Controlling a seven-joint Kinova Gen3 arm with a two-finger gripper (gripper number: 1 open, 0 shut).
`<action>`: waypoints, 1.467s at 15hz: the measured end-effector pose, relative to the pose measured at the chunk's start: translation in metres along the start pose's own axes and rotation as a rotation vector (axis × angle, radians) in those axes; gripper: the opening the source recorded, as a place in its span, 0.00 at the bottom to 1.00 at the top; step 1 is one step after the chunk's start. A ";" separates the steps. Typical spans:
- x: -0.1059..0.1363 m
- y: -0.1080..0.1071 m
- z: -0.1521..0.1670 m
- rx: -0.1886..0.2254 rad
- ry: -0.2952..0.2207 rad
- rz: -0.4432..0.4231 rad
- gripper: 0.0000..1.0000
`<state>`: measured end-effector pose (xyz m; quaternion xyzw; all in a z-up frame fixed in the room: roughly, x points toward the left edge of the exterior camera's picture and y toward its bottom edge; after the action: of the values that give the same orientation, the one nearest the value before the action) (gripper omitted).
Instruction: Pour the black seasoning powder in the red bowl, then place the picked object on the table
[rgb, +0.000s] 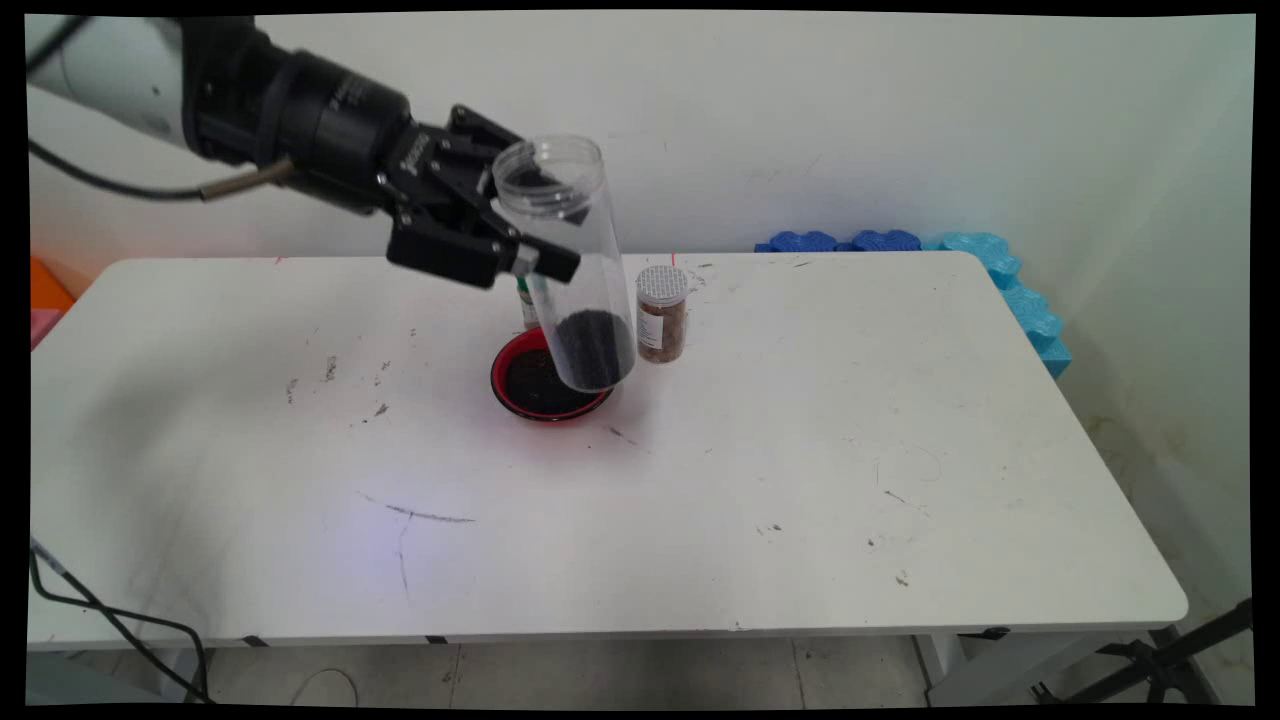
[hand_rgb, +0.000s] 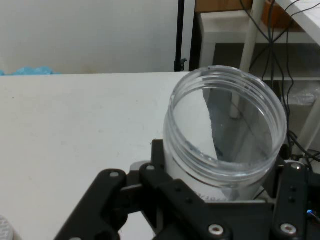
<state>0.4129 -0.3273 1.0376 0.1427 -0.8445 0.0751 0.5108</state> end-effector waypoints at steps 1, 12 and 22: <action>-0.006 0.002 0.003 0.006 -0.001 -0.002 0.00; -0.087 0.005 0.063 0.061 -0.044 -0.034 0.00; -0.148 -0.001 0.111 0.109 -0.072 -0.137 0.00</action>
<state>0.3840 -0.3338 0.8548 0.2305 -0.8452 0.0807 0.4754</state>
